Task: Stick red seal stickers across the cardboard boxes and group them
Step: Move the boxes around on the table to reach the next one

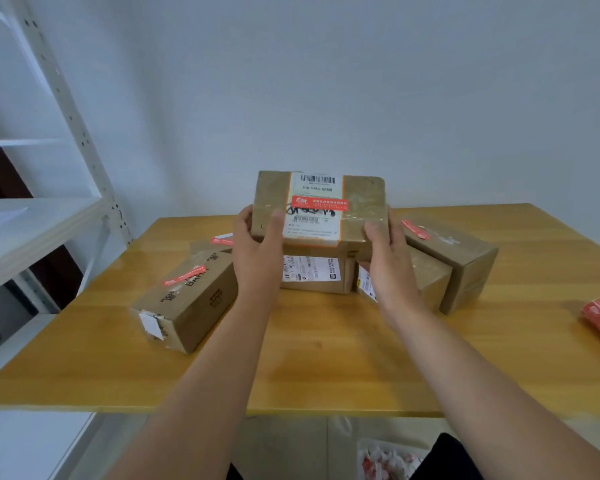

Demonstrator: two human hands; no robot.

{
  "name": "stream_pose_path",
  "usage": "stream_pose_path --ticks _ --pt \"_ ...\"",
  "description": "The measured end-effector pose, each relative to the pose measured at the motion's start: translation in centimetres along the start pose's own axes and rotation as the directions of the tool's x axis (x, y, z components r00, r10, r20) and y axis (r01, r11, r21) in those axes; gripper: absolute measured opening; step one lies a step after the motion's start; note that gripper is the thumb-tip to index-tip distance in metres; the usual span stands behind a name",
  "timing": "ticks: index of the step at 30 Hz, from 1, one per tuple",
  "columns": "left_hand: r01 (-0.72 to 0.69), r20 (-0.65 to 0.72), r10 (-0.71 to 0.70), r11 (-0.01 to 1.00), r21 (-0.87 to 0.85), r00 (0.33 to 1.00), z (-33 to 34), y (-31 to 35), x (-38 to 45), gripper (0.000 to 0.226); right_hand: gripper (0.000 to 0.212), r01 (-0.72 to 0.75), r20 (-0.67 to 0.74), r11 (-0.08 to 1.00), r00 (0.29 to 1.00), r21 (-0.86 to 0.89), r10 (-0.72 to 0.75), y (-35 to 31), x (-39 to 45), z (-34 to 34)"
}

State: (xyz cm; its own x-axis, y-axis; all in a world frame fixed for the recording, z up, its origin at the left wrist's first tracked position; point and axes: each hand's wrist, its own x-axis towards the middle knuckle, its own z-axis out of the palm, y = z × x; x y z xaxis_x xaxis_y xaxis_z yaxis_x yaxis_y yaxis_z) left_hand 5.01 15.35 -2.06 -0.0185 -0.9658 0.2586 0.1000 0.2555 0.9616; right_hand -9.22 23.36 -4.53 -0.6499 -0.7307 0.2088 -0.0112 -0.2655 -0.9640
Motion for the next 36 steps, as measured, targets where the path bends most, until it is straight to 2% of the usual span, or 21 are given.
stream_pose_path --ticks 3,5,6,8,9,10,12,14,16,21,25,28,32,34,36 --pt "0.031 0.013 -0.03 0.996 -0.082 0.999 2.1 1.2 1.1 0.04 0.061 -0.093 -0.043 0.992 0.994 0.08 0.097 -1.3 2.3 -1.1" --pt "0.081 -0.011 -0.085 0.981 -0.175 0.996 3.2 0.9 1.9 0.034 0.049 -0.183 -0.102 0.964 0.973 0.193 0.205 -1.8 3.4 -1.8" --pt "0.09 -0.014 -0.093 0.984 -0.156 0.996 3.7 0.4 2.1 0.035 0.042 -0.217 -0.125 0.945 0.96 0.243 0.252 -1.8 3.7 -2.0" --pt "0.032 0.003 -0.032 0.995 0.094 0.999 4.1 -1.1 2.2 0.038 0.034 -0.243 -0.131 0.921 0.947 0.304 0.294 -1.5 4.1 -2.1" --pt "-0.064 0.049 0.052 0.961 0.269 0.997 4.1 -2.1 2.2 0.044 0.034 -0.248 -0.127 0.913 0.945 0.325 0.301 -1.1 4.2 -2.1" --pt "-0.198 0.146 0.15 0.885 0.42 0.978 4.2 -3.3 2.3 0.053 0.035 -0.252 -0.119 0.905 0.944 0.342 0.308 -0.8 4.3 -1.9" --pt "-0.448 0.387 0.253 0.677 0.584 0.887 4.8 -5.4 2.3 0.06 0.039 -0.262 -0.095 0.896 0.945 0.358 0.314 0.0 4.6 -1.4" --pt "-0.53 0.499 0.212 0.518 0.671 0.84 5.4 -6.6 2.1 0.057 0.039 -0.274 -0.08 0.9 0.945 0.339 0.317 0.7 4.7 -0.8" --pt "-0.515 0.488 0.187 0.459 0.723 0.852 5.5 -7.2 2.1 0.057 0.037 -0.276 -0.097 0.91 0.943 0.31 0.319 1.4 4.8 -0.4" --pt "-0.49 0.466 0.161 0.388 0.781 0.87 5.3 -7.9 3.5 0.063 0.033 -0.275 -0.175 0.933 0.932 0.232 0.318 1.9 5.1 -1.4" --pt "-0.472 0.465 0.116 0.377 0.797 0.878 4.9 -7.9 4.8 0.067 0.029 -0.256 -0.249 0.947 0.921 0.192 0.3 1.5 5.6 -2.8" --pt "-0.452 0.457 0.077 0.355 0.818 0.886 4.6 -7.6 5.4 0.066 0.032 -0.233 -0.312 0.957 0.909 0.171 0.277 1.6 6.0 -3.7" --pt "-0.399 0.419 0.015 0.34 0.852 0.908 4.4 -7.2 5.9 0.065 0.05 -0.213 -0.362 0.97 0.9 0.117 0.241 1.7 6.2 -4.0" --pt "-0.403 0.41 0.04 0.284 0.87 0.911 4.9 -7.0 5.6 0.064 0.054 -0.183 -0.365 0.976 0.906 0.116 0.213 1.6 6.2 -3.7" --pt "-0.469 0.452 0.127 0.222 0.855 0.883 5.7 -6.9 4.9 0.064 0.053 -0.121 -0.368 0.986 0.917 0.114 0.155 1.5 6.3 -3.3"
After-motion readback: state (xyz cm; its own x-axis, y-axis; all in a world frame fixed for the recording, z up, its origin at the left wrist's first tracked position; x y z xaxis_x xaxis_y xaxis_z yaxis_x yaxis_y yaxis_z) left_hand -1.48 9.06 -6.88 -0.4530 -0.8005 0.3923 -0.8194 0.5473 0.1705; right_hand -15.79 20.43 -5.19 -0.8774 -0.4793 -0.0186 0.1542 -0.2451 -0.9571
